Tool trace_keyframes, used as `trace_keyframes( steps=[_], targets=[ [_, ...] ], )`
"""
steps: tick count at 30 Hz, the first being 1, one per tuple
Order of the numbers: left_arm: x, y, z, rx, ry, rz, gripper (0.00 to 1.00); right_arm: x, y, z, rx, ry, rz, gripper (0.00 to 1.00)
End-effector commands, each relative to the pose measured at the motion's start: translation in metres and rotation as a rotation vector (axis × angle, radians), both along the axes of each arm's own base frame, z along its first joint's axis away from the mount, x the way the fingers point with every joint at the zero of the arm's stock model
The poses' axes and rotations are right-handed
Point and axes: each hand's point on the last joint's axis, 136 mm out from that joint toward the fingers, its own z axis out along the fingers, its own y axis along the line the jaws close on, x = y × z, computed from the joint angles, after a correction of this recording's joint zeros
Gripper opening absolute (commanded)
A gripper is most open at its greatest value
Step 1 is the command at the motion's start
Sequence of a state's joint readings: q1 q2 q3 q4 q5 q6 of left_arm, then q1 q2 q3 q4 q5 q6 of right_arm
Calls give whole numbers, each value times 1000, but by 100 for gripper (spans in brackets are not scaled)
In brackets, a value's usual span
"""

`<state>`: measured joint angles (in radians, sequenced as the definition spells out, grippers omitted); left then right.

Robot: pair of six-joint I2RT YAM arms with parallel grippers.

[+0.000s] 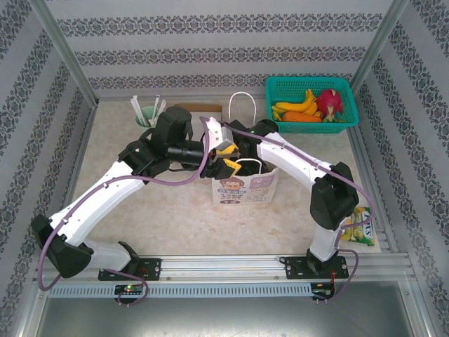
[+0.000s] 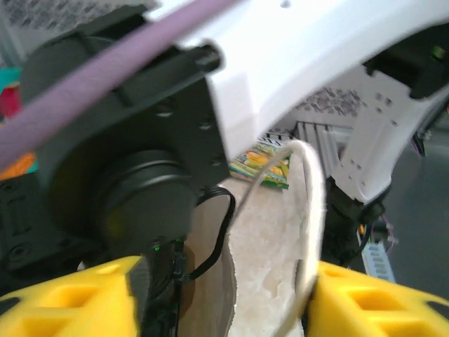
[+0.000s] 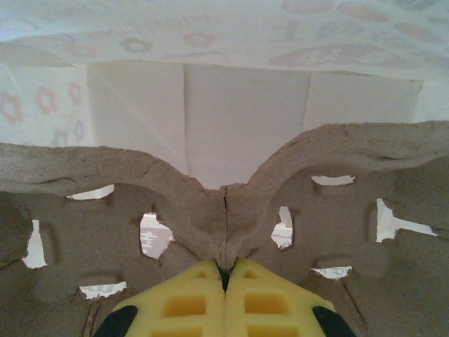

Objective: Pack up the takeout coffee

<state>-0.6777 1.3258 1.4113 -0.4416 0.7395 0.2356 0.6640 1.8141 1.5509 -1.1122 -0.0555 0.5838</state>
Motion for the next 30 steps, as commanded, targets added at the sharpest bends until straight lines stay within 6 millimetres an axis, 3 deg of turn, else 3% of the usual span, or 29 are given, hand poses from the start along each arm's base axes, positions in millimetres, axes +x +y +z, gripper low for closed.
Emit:
trace_keyframes(
  steps=[1, 7, 12, 17, 20, 23, 27, 30],
  targets=[
    [25, 16, 25, -71, -37, 178, 71, 4, -4, 0, -19, -47, 12, 0],
    [67, 55, 17, -98, 7, 505, 84, 4, -6, -15, -42, -51, -8, 0],
    [98, 101, 6, -105, 55, 843, 99, 8, -8, -25, -75, -67, -7, 0],
    [113, 135, -9, -62, 137, 1086, 100, 8, -9, -46, -86, -59, -15, 5],
    [113, 137, -18, -28, 190, 1110, 99, 5, -7, -60, -89, -28, -6, 11],
    [110, 131, -28, 2, 258, 1094, 100, 6, -7, -64, -94, -27, -1, 26],
    [102, 129, -41, 32, 338, 1084, 100, 13, 5, -38, -18, -85, 7, 41],
    [98, 129, -46, 41, 359, 1080, 100, 17, 7, -15, 15, -137, 9, 46]
  ],
)
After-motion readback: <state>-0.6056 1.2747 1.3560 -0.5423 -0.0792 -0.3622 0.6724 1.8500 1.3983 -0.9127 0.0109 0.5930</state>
